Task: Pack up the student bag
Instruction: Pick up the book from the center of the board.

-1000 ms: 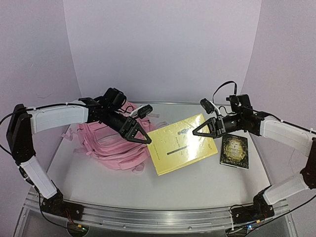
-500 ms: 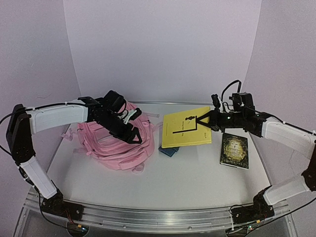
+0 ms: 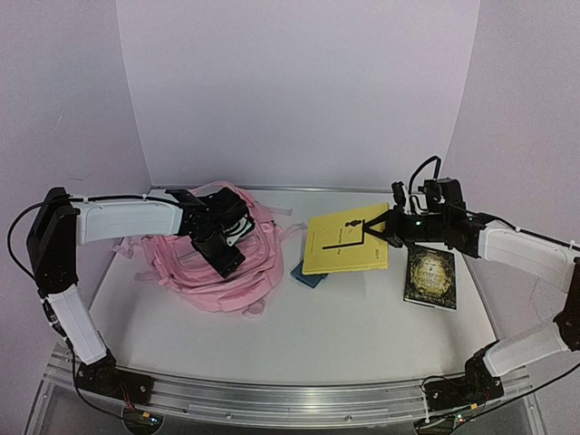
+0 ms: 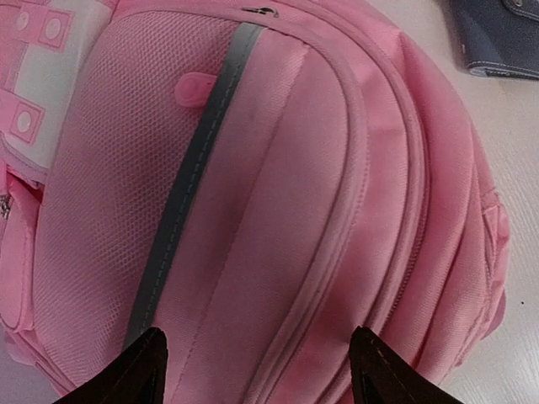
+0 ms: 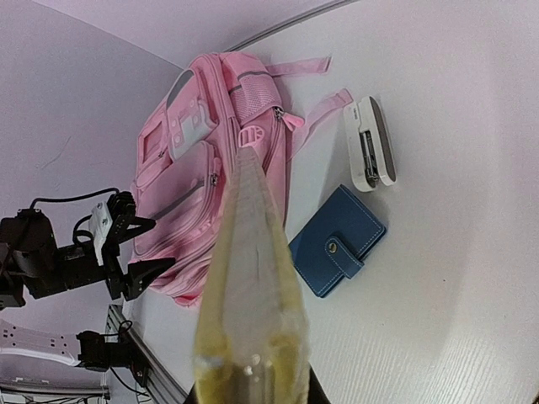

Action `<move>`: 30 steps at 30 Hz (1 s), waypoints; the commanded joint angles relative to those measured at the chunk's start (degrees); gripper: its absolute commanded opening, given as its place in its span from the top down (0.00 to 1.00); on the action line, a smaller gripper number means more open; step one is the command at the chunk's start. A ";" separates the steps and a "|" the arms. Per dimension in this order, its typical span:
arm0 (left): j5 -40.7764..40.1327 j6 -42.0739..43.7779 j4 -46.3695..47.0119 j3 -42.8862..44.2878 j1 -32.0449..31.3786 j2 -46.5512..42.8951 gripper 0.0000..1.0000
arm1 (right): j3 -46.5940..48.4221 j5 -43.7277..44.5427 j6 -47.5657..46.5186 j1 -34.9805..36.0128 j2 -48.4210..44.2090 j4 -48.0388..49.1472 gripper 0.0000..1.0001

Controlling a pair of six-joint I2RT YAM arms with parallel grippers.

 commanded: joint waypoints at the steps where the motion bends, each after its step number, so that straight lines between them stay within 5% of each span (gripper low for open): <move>1: -6.63 2.64 1.59 1.98 0.17 1.70 0.28 | 0.97 -0.94 1.20 0.01 -2.56 7.45 1.00; 13: -10.21 4.16 3.75 2.12 0.13 -1.20 0.98 | 1.99 1.04 5.08 -0.01 -3.52 7.47 1.00; 30: -1.92 3.58 3.35 16.35 1.32 -10.18 1.00 | 2.08 -0.48 19.31 3.44 -0.77 13.46 1.00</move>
